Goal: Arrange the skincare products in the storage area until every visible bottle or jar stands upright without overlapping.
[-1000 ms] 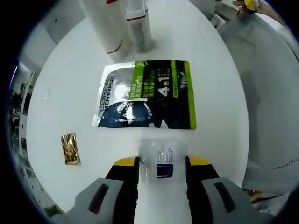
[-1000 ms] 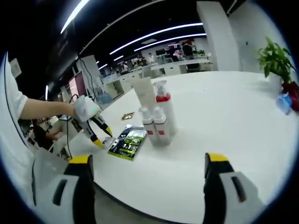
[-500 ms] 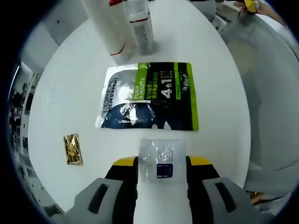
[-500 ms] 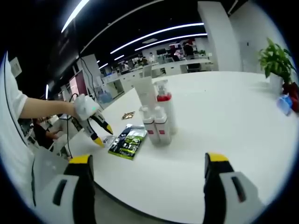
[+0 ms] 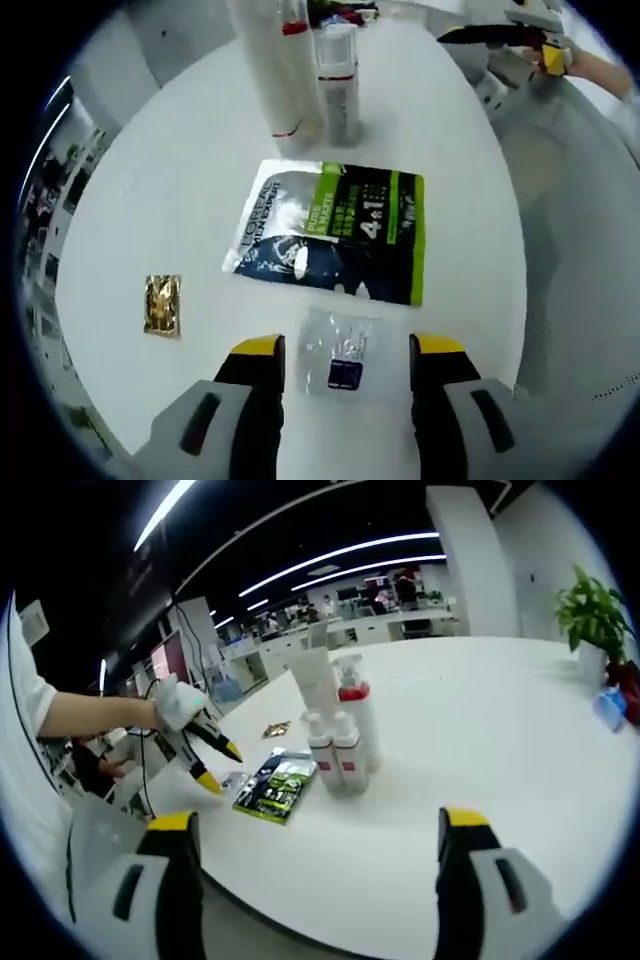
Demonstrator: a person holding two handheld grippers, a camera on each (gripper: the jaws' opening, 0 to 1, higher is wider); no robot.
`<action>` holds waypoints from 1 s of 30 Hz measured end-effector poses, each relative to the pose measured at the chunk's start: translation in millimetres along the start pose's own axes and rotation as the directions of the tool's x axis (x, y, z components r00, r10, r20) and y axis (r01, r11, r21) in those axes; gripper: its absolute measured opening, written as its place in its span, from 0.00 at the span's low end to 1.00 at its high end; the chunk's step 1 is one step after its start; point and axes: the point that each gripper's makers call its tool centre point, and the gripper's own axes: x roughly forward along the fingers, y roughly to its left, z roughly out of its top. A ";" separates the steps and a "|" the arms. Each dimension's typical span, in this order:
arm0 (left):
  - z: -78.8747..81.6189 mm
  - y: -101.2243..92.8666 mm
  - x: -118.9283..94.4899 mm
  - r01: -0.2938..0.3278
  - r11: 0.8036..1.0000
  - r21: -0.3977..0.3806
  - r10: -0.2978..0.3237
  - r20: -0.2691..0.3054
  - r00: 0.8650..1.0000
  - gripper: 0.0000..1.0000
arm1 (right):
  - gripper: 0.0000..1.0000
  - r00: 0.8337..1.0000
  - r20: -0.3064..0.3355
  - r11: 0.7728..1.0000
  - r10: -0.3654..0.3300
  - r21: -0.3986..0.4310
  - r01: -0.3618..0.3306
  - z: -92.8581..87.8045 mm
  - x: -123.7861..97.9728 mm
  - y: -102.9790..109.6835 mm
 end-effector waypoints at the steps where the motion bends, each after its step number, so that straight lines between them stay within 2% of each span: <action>1: 0.4 1.0 -1.9 -0.011 1.000 -0.027 0.011 0.016 1.000 0.50 | 0.99 1.000 0.002 1.000 0.001 -0.002 -0.001 0.3 -0.1 0.3; 7: 0.5 0.0 -10.9 -0.036 0.987 -0.155 0.051 0.093 0.994 0.55 | 0.99 1.000 0.009 1.000 0.004 -0.004 -0.003 1.7 -0.6 1.0; 11: 1.1 -0.2 -18.5 -0.054 0.964 -0.259 0.096 0.150 0.984 0.58 | 0.99 1.000 0.011 1.000 0.008 -0.006 -0.008 2.1 -0.6 2.2; 16: 2.5 1.8 -29.0 -0.078 0.922 -0.380 0.172 0.219 0.960 0.61 | 0.99 1.000 0.011 1.000 0.016 -0.009 -0.015 2.0 -0.2 3.4; 18: 1.7 3.0 -34.3 -0.088 0.888 -0.451 0.214 0.236 0.948 0.64 | 0.99 1.000 0.012 1.000 0.019 -0.010 -0.018 2.0 -0.3 3.8; 21: 2.3 1.0 -42.1 -0.090 0.852 -0.516 0.260 0.267 0.928 0.66 | 0.99 1.000 0.014 1.000 0.024 -0.012 -0.023 2.4 -0.4 4.9; 26: -4.2 -10.2 -48.7 -0.096 0.826 -0.556 0.288 0.270 0.919 0.70 | 0.99 0.999 0.019 0.999 0.031 -0.017 -0.031 3.3 -0.5 6.7; 29: -5.7 -17.7 -54.5 -0.087 0.802 -0.591 0.308 0.285 0.908 0.70 | 0.99 0.999 0.022 0.999 0.035 -0.018 -0.034 3.6 -0.6 7.1; 30: -6.9 -20.2 -57.4 -0.089 0.788 -0.609 0.325 0.288 0.901 0.71 | 0.99 0.999 0.023 0.999 0.037 -0.020 -0.037 3.9 -0.6 7.8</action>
